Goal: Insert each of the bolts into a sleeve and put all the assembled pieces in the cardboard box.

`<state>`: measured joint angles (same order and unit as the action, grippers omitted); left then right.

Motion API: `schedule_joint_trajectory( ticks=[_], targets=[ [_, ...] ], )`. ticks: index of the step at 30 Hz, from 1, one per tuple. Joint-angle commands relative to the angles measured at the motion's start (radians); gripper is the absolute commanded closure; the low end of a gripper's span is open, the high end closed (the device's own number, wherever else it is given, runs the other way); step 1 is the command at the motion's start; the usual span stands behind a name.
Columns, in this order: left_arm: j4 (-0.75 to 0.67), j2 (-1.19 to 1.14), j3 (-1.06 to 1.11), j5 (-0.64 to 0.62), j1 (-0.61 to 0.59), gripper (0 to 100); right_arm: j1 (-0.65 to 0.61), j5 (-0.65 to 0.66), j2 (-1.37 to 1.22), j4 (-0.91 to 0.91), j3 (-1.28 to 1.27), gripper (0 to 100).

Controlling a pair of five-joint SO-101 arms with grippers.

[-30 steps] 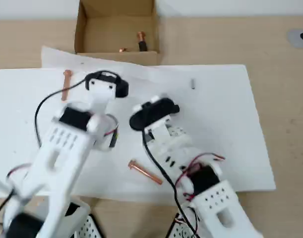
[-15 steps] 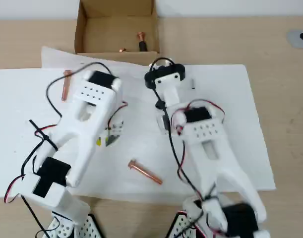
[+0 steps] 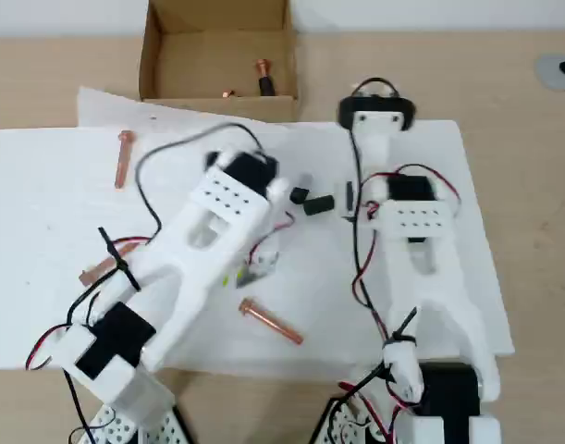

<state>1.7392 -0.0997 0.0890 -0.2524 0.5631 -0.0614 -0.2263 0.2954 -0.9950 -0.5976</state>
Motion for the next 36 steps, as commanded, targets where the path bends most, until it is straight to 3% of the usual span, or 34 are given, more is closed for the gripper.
schedule_joint_trajectory(
  ticks=[1,8,13,16,25,30,36],
  targets=[
    [0.015,0.004,0.043,0.356,0.021,94,0.074,-0.009,0.004,-0.020,0.033,93.6],
    [0.014,0.005,0.034,0.824,0.021,94,0.159,-0.009,0.004,-0.048,0.033,93.6],
    [0.014,0.007,-0.017,1.191,0.023,94,0.165,-0.008,0.004,-0.038,0.039,93.6],
    [0.014,0.035,-0.009,1.349,0.049,94,0.166,-0.005,0.004,-0.014,0.039,93.6],
    [0.012,0.170,0.210,1.560,0.219,94,0.202,-0.005,0.004,0.038,0.045,93.6],
    [-0.028,0.193,0.292,1.634,0.166,94,0.259,-0.003,0.004,0.031,0.071,93.6],
    [-0.130,0.197,0.305,1.639,0.130,94,0.263,0.023,0.004,0.031,0.077,93.6]
  ],
)
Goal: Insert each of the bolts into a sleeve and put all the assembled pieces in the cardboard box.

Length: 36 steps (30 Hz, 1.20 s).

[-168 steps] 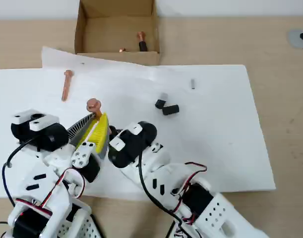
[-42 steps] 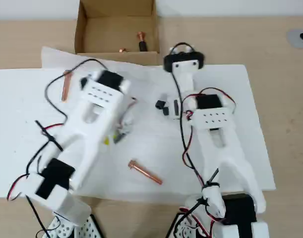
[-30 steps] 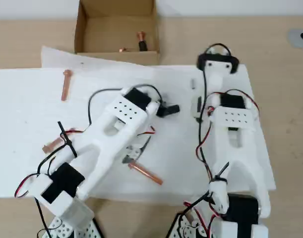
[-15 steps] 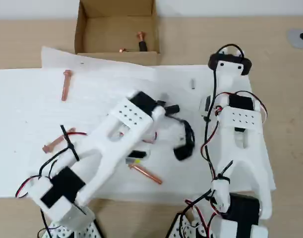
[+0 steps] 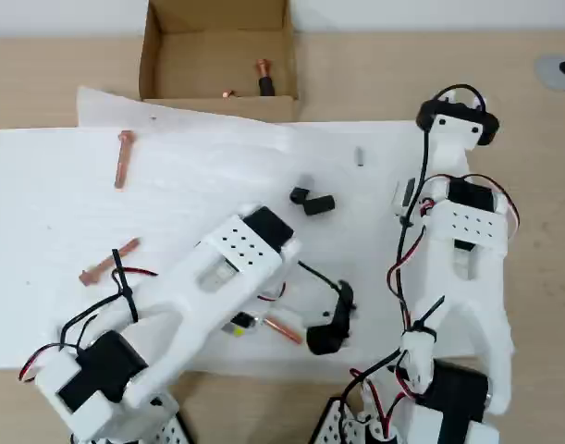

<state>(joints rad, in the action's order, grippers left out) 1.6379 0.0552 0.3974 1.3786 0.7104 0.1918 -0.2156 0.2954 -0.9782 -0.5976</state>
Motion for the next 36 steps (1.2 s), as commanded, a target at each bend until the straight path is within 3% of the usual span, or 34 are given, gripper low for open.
schedule_joint_trajectory(
  ticks=[1,9,36],
  targets=[
    [-0.037,0.042,-0.005,0.000,-0.012,94,0.010,0.012,0.004,0.015,0.077,93.6],
    [-0.138,0.036,-0.038,-0.095,0.000,94,0.008,0.012,0.002,0.018,0.077,93.6],
    [-0.456,0.033,0.259,-0.005,-0.002,90,0.008,0.014,0.004,0.017,0.077,93.6]
  ],
)
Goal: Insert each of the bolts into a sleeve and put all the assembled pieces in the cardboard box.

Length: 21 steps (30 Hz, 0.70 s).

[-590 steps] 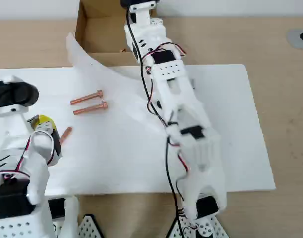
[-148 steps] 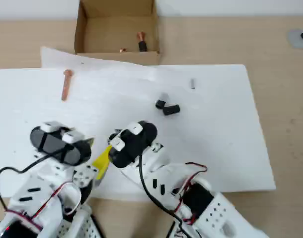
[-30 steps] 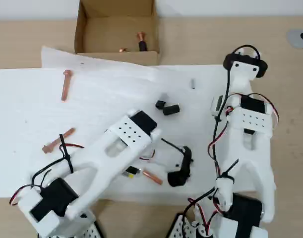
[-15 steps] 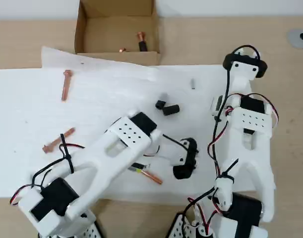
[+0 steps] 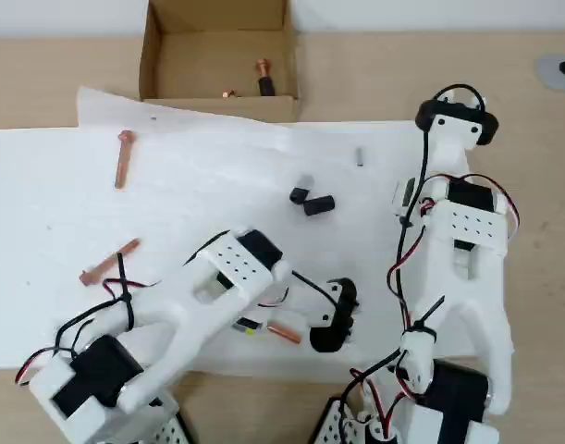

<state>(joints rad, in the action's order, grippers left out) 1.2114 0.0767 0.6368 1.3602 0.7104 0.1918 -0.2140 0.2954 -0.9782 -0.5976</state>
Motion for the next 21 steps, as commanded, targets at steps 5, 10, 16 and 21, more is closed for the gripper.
schedule_joint_trajectory(
  ticks=[5,10,16,21],
  targets=[
    [-0.072,0.012,0.057,0.015,-0.003,99,0.008,0.006,0.004,0.018,0.077,93.6],
    [-0.071,0.021,0.034,0.011,-0.038,99,0.008,0.006,0.004,0.020,0.077,93.6],
    [-0.026,0.021,-0.104,0.003,-0.157,99,0.008,0.005,0.004,0.021,0.077,93.6],
    [0.180,0.021,-0.273,0.055,-0.245,99,0.008,0.005,0.004,0.021,0.077,93.6]
  ],
)
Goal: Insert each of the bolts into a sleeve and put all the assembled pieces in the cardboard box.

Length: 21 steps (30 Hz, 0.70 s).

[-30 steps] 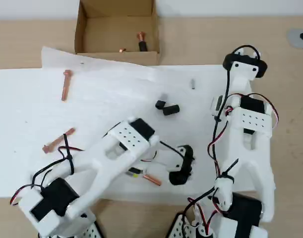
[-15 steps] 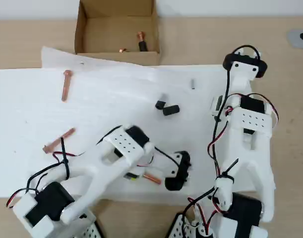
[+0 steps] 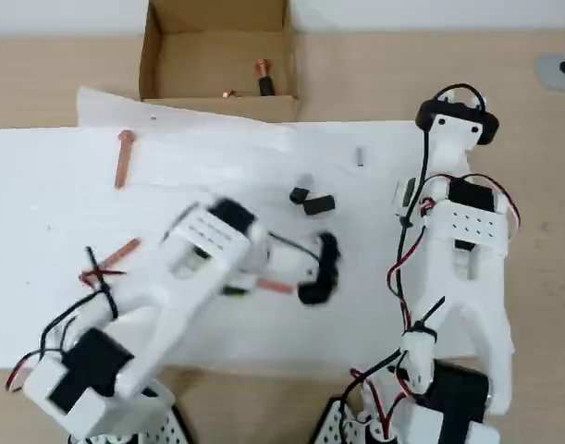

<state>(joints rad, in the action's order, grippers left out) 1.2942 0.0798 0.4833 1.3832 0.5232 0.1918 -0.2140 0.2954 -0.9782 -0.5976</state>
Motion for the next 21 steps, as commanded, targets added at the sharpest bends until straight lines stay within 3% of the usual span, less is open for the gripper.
schedule_joint_trajectory(
  ticks=[1,8,13,21],
  targets=[
    [0.124,0.018,-0.143,0.043,-0.078,99,0.008,0.005,0.002,0.021,0.077,93.6],
    [0.170,0.010,-0.167,0.138,-0.298,99,0.007,0.005,0.001,0.021,0.079,93.6],
    [0.160,0.008,-0.080,0.284,-0.462,99,0.007,0.005,-0.002,0.021,0.079,93.6],
    [-0.170,0.008,0.147,0.316,-0.505,99,-0.016,0.011,-0.002,0.044,0.073,93.6]
  ],
)
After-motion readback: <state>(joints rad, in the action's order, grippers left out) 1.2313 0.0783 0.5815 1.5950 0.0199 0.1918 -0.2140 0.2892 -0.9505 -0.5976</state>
